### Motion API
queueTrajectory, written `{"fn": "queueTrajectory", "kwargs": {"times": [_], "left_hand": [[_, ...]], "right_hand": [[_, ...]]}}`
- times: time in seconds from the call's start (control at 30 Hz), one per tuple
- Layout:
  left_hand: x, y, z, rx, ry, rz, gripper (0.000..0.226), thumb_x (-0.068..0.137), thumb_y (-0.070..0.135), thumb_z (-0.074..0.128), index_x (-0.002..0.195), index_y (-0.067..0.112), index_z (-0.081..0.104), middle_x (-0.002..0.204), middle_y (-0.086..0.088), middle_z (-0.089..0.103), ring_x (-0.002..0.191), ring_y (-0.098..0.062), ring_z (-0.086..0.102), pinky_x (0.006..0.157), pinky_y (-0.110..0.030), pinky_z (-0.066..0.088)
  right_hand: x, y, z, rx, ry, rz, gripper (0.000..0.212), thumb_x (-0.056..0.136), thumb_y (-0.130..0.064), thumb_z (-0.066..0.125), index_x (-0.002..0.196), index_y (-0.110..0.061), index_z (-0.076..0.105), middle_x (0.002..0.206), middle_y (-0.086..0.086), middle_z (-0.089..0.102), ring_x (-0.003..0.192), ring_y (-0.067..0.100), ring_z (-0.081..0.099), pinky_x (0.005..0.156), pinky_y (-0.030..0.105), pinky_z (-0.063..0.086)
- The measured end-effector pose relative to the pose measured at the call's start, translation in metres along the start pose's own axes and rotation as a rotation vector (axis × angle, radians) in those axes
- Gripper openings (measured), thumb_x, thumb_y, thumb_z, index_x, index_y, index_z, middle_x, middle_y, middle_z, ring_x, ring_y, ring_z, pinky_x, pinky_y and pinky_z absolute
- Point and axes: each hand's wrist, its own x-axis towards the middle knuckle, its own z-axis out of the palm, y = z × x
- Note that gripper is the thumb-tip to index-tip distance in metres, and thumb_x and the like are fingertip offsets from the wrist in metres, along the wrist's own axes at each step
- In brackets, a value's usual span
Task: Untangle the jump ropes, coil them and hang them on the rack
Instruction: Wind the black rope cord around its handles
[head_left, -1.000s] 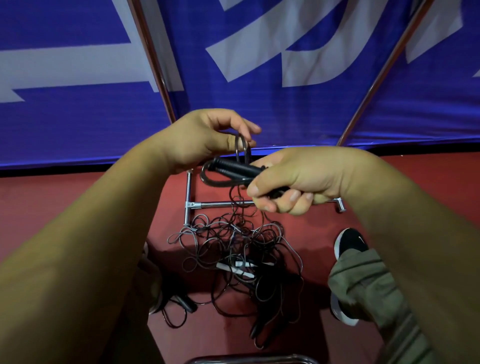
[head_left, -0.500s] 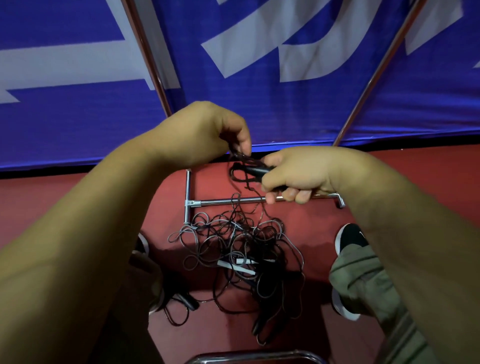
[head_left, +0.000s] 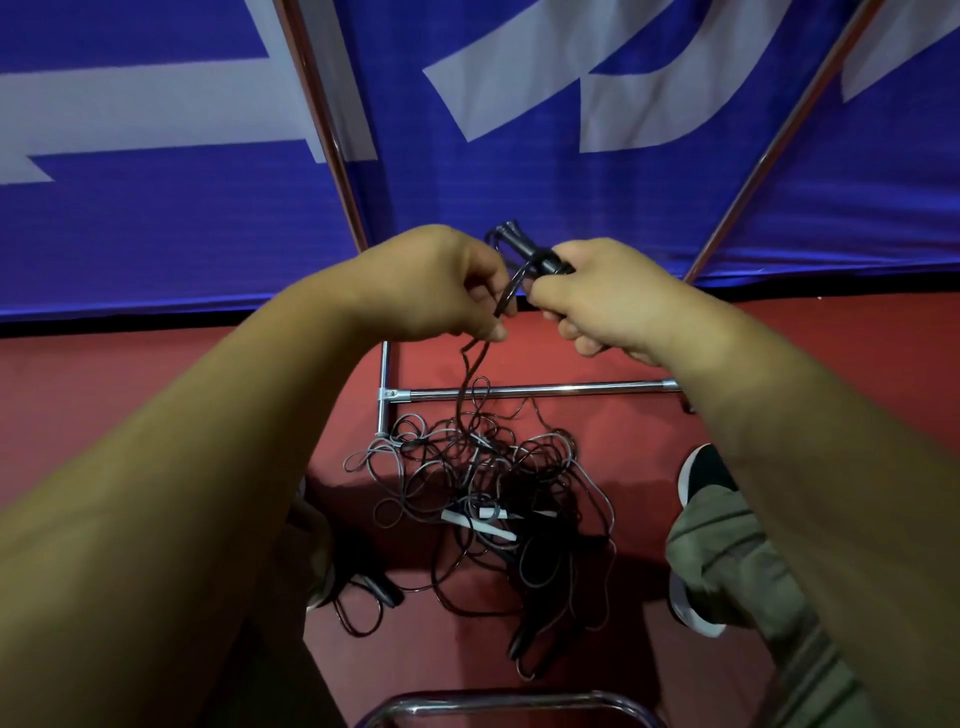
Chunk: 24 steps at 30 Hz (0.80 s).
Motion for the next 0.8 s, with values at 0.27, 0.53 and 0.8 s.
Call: {"fn": "queueTrajectory", "kwargs": {"times": [0.27,0.53,0.8], "left_hand": [[0.005,0.014,0.010,-0.208,0.072,-0.264,0.011,0.095,0.017,0.073,0.088,0.009,0.077,0.069,-0.010,0.075,0.057,-0.018,0.074,0.052,-0.020,0.055],[0.007,0.019,0.008,-0.746,0.122,-0.232,0.020,0.103,0.018,0.067,0.109,0.001,0.076,0.079,-0.011,0.073,0.066,-0.012,0.071,0.061,-0.020,0.060],[-0.002,0.002,-0.019,-0.419,0.150,-0.052,0.025,0.088,0.041,0.078,0.096,0.018,0.082,0.084,-0.002,0.075,0.077,-0.005,0.064,0.075,-0.020,0.053]], "right_hand": [[-0.004,-0.006,-0.001,0.280,-0.022,-0.081,0.008,0.096,-0.007,0.063,0.103,-0.004,0.064,0.076,0.006,0.053,0.055,0.014,0.036,0.044,0.026,0.028],[-0.008,-0.010,-0.007,0.707,-0.175,-0.112,0.034,0.104,-0.023,0.069,0.130,-0.003,0.062,0.078,0.000,0.052,0.058,0.007,0.031,0.045,0.020,0.021],[-0.012,-0.019,-0.012,0.755,-0.099,-0.030,0.068,0.100,-0.064,0.062,0.135,-0.006,0.065,0.075,-0.002,0.051,0.056,0.009,0.027,0.043,0.022,0.019]]}}
